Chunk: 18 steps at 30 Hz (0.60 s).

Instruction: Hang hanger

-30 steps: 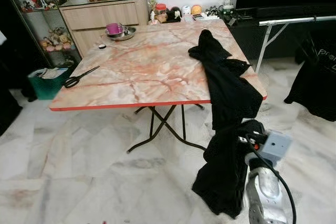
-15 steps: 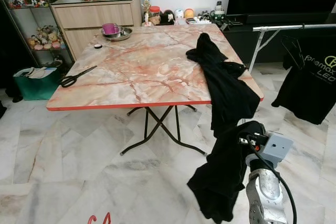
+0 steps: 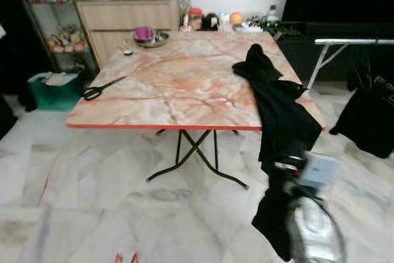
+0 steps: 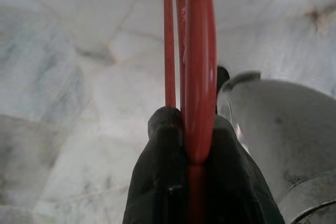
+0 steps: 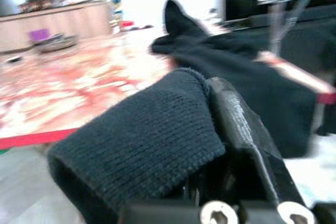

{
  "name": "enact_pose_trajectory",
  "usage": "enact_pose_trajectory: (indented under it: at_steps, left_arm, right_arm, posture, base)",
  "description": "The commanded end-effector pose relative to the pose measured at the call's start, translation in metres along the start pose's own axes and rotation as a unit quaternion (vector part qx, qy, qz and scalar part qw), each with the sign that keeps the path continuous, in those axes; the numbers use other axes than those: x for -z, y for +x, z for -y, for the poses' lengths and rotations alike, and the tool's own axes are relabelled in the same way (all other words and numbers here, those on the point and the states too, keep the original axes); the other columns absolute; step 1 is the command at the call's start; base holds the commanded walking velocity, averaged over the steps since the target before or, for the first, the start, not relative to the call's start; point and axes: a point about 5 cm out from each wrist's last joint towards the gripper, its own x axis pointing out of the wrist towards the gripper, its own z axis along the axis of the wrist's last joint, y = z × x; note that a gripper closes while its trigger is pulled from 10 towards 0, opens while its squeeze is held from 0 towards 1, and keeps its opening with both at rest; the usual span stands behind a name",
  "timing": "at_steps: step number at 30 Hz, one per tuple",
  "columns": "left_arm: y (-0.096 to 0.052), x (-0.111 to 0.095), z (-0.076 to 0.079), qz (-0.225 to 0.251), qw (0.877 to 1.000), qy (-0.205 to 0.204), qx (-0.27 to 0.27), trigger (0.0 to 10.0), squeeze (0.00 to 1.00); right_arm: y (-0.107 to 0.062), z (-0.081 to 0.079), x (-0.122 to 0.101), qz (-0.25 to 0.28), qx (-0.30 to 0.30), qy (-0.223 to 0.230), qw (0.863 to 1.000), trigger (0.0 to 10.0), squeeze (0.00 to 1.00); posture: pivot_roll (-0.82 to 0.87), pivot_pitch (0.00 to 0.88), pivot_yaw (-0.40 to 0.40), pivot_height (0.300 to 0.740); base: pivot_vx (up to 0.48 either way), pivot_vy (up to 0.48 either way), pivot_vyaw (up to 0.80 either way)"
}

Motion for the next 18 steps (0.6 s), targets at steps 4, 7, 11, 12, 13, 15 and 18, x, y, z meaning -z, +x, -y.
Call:
enact_pose_trajectory:
  at_steps: [4, 7, 11, 12, 13, 15, 18]
  left_arm:
    - [0.000, -0.004, 0.000, 0.004, 1.000, 0.008, 0.004, 10.0, 0.00]
    - [0.000, -0.004, -0.001, 0.004, 1.000, 0.009, 0.004, 10.0, 0.00]
    - [0.000, -0.004, -0.001, 0.004, 1.000, 0.011, 0.005, 10.0, 0.00]
    - [0.000, -0.004, 0.000, 0.004, 1.000, 0.012, 0.007, 10.0, 0.00]
    - [0.000, -0.004, 0.000, 0.004, 1.000, 0.014, 0.009, 10.0, 0.00]
    - [0.000, -0.004, 0.001, 0.004, 1.000, 0.014, 0.011, 10.0, 0.00]
    - [0.000, -0.006, -0.002, 0.005, 1.000, 0.014, 0.011, 10.0, 0.00]
  right_arm:
    - [0.006, 0.001, -0.015, 0.032, -0.009, -0.002, 0.999, 10.0, 0.00]
    - [0.018, -0.005, -0.038, 0.071, -0.034, -0.003, 0.997, 10.0, 0.00]
    - [0.035, -0.011, -0.067, 0.114, -0.067, -0.022, 0.991, 10.0, 0.00]
    - [0.043, -0.012, -0.082, 0.137, -0.078, -0.031, 0.987, 10.0, 0.00]
    - [0.049, -0.012, -0.093, 0.154, -0.085, -0.038, 0.984, 10.0, 0.00]
    - [0.058, -0.012, -0.110, 0.173, -0.089, -0.052, 0.980, 10.0, 0.00]
    - [0.080, -0.005, -0.153, 0.212, -0.066, -0.068, 0.973, 10.0, 0.00]
  posture:
    - [0.04, 0.002, 0.052, 0.740]
    - [0.03, 0.000, 0.055, 0.740]
    - [0.02, 0.000, 0.056, 0.740]
    - [0.02, 0.000, 0.055, 0.740]
    - [0.02, 0.000, 0.055, 0.740]
    - [0.02, 0.000, 0.054, 0.740]
    - [0.01, 0.000, 0.055, 0.740]
  base:
    - [0.310, 0.000, 0.00]
    - [0.316, 0.000, 0.00]
    - [0.319, 0.000, 0.00]
    - [0.322, 0.000, 0.00]
    - [0.326, 0.000, 0.00]
    - [0.324, 0.000, 0.00]
    - [0.324, 0.000, 0.00]
